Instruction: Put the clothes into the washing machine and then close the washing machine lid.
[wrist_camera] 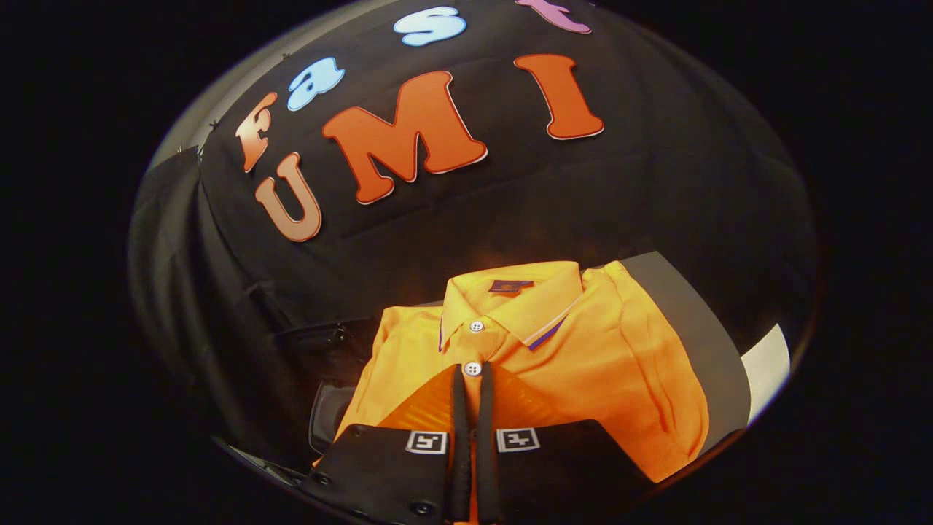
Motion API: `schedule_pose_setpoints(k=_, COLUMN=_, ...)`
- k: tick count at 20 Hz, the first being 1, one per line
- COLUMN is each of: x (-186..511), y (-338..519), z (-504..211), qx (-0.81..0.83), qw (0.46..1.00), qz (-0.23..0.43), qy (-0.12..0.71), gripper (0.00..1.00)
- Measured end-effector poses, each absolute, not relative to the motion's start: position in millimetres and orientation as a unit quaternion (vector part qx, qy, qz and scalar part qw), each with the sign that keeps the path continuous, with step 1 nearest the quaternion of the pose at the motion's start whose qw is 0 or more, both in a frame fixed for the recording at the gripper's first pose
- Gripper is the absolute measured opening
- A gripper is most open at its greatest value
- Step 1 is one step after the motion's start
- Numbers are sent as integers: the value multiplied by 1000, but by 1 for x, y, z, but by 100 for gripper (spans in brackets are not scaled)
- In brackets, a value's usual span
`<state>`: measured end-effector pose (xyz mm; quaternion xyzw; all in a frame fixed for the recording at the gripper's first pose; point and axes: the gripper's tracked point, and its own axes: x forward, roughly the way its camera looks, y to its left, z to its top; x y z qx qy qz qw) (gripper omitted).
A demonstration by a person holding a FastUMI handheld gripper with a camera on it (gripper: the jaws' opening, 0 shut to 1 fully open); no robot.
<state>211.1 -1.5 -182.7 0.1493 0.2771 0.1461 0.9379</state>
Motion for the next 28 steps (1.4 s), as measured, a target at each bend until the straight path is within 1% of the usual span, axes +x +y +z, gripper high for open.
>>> schedule_pose_setpoints(k=5, x=188, y=29, z=-137, qx=182, qw=933, qz=195, qy=242, gripper=11)
schedule_pose_setpoints(k=9, x=167, y=73, z=-108, qx=205, qw=921, qz=240, qy=230, gripper=11)
schedule_pose_setpoints(k=12, x=152, y=109, z=-97, qx=199, qw=920, qz=250, qy=227, gripper=11)
schedule_pose_setpoints(k=15, x=144, y=146, z=-84, qx=192, qw=925, qz=243, qy=220, gripper=11)
schedule_pose_setpoints(k=22, x=131, y=247, z=-84, qx=177, qw=928, qz=236, qy=229, gripper=11)
schedule_pose_setpoints(k=28, x=138, y=330, z=-126, qx=165, qw=913, qz=252, qy=274, gripper=11)
